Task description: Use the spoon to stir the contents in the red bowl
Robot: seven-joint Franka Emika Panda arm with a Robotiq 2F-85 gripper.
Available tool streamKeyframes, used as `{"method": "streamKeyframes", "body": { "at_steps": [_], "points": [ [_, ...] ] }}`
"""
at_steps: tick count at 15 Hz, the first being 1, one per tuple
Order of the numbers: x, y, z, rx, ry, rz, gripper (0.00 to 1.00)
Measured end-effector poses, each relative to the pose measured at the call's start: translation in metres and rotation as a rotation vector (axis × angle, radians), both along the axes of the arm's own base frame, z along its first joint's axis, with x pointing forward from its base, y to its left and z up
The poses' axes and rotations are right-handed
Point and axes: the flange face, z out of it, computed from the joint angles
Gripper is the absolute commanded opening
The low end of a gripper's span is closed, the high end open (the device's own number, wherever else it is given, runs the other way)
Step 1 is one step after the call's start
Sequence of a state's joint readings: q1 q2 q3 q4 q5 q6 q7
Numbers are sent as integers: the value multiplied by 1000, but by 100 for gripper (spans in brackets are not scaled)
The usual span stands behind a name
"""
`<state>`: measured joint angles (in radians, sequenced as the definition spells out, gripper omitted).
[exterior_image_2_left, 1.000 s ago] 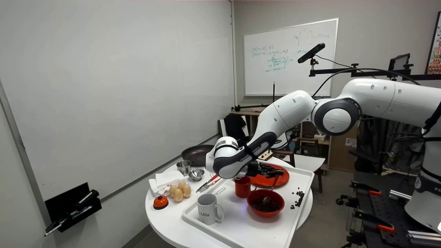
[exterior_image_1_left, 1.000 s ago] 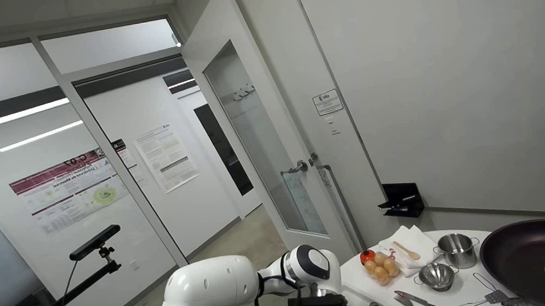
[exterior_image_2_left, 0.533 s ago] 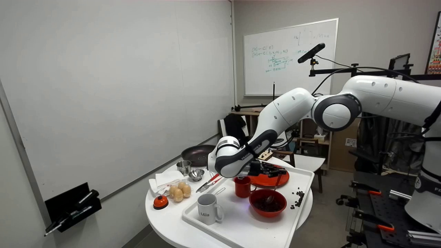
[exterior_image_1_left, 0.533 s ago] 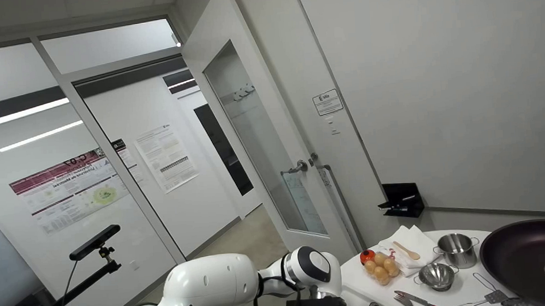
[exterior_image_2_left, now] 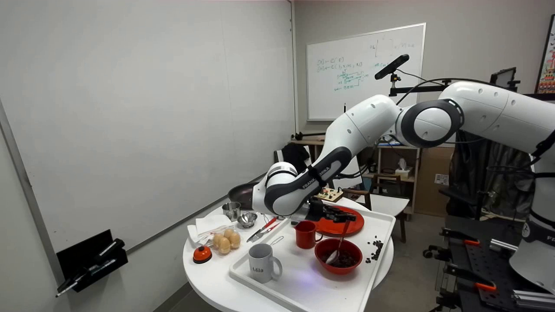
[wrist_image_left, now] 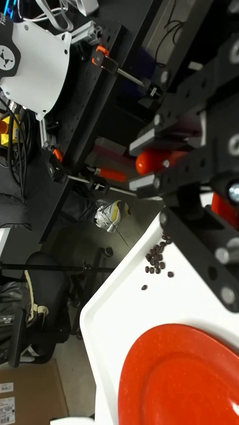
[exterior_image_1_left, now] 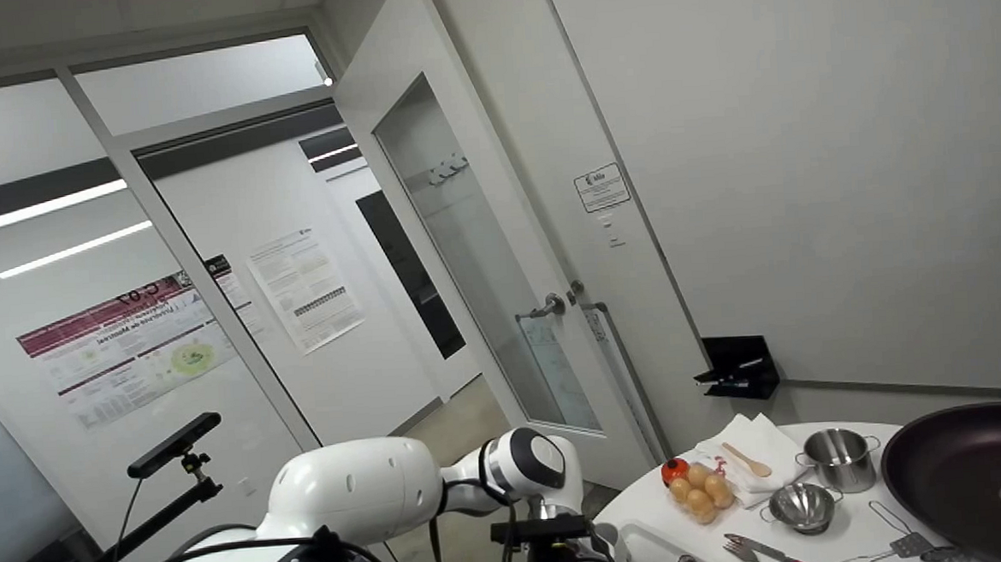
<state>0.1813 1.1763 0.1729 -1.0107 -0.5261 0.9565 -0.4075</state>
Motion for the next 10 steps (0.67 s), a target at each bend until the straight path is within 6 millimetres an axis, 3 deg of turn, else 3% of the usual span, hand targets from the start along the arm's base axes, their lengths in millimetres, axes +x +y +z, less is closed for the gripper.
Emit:
{"method": "streamKeyframes", "body": {
  "at_steps": [5, 10],
  "points": [
    [2, 24, 19, 35, -39, 38, 9],
    [-2, 10, 18, -54, -11, 35, 9]
  ]
}}
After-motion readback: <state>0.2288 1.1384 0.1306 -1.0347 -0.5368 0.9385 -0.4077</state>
